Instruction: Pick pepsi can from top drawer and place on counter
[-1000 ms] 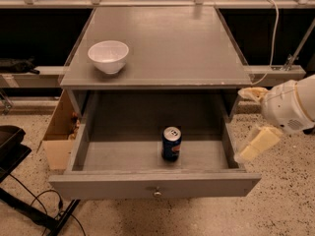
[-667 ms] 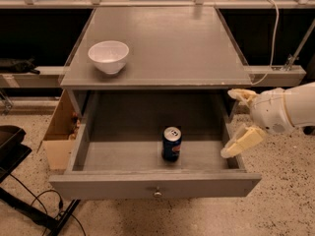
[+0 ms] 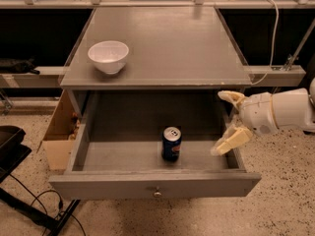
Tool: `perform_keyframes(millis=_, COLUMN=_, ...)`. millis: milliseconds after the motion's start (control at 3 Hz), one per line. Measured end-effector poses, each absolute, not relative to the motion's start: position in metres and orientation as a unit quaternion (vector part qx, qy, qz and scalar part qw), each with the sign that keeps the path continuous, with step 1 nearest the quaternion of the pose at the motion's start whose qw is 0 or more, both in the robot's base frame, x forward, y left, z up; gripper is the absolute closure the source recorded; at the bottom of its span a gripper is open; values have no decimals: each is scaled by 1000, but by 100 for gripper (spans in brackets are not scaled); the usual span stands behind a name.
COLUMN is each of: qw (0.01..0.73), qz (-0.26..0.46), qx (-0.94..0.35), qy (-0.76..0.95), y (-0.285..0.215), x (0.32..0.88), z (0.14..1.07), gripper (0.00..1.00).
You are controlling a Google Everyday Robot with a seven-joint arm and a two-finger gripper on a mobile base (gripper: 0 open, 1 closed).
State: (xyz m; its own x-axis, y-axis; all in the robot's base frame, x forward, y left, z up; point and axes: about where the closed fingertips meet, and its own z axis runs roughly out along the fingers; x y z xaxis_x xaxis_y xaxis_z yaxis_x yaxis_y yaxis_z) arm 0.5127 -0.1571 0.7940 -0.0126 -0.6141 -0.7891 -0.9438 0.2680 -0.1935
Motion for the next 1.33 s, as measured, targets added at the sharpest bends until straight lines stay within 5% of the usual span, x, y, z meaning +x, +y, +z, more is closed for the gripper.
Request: perform_keyframes(millis=1333, qw=467, qz=349, qx=-512, qy=630, y=-71, x=549, z=715, gripper=0)
